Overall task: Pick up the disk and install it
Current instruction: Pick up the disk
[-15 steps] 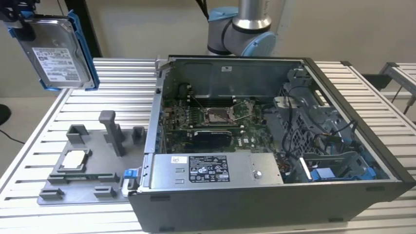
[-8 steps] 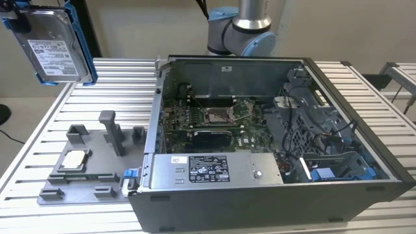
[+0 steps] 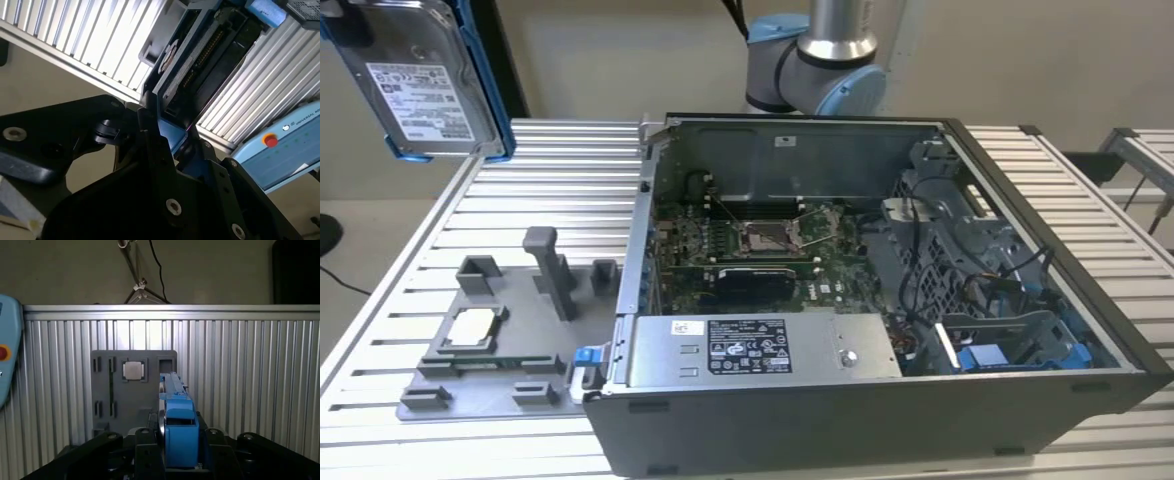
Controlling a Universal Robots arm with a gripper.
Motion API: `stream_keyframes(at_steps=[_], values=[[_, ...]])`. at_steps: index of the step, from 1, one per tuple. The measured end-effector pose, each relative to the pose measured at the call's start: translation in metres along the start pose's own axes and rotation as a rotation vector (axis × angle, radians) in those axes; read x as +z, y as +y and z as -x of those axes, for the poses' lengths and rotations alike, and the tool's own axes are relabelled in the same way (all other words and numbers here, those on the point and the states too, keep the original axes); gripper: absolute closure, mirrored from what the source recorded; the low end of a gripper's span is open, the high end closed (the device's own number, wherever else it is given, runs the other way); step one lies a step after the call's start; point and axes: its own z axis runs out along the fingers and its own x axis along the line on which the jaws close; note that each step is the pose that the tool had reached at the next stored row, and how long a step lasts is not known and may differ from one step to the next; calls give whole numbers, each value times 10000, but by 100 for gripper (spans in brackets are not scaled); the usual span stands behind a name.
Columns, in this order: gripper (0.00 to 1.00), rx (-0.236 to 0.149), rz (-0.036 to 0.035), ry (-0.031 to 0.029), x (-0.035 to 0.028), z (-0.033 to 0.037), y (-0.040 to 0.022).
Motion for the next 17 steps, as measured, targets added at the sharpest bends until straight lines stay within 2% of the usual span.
stream_keyframes(at_steps=[6,17], values=[[100,0,0,0,-112,1,0],[100,0,0,0,-238,2,1]])
